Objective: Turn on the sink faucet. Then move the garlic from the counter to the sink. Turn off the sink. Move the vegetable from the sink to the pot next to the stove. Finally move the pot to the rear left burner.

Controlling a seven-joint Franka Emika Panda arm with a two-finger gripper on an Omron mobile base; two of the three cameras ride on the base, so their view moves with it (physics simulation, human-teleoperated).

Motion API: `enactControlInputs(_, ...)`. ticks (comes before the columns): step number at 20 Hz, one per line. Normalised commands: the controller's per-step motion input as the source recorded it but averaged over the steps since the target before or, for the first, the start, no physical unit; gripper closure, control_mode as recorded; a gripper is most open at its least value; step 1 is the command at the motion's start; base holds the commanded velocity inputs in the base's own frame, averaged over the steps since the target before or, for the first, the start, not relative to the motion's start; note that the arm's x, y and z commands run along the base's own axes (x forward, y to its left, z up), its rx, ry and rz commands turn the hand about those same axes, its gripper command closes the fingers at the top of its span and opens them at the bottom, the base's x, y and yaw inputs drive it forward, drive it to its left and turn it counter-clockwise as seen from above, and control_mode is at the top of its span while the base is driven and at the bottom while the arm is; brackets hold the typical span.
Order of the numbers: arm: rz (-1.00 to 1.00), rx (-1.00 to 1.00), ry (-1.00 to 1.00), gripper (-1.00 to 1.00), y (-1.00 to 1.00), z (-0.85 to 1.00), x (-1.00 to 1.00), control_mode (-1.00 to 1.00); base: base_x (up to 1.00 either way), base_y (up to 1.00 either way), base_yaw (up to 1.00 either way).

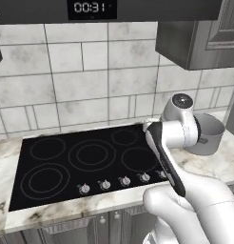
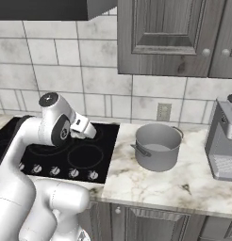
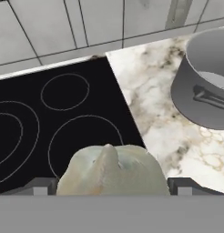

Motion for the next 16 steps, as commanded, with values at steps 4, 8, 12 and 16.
enactControlInputs(4,-0.16,0.0,-0.01,1.0,-0.42,0.21,-0.12,-1.0,0.0,0.0,0.0)
enactControlInputs(8,-0.19,0.0,0.0,1.0,-0.55,0.25,-0.07,-1.0,0.0,0.0,0.0)
enactControlInputs(12,-0.18,0.0,0.0,1.0,-0.57,0.27,-0.04,-1.0,0.0,0.0,0.0)
enactControlInputs(16,-0.2,0.0,0.0,1.0,-0.53,0.25,-0.14,-1.0,0.0,0.0,0.0)
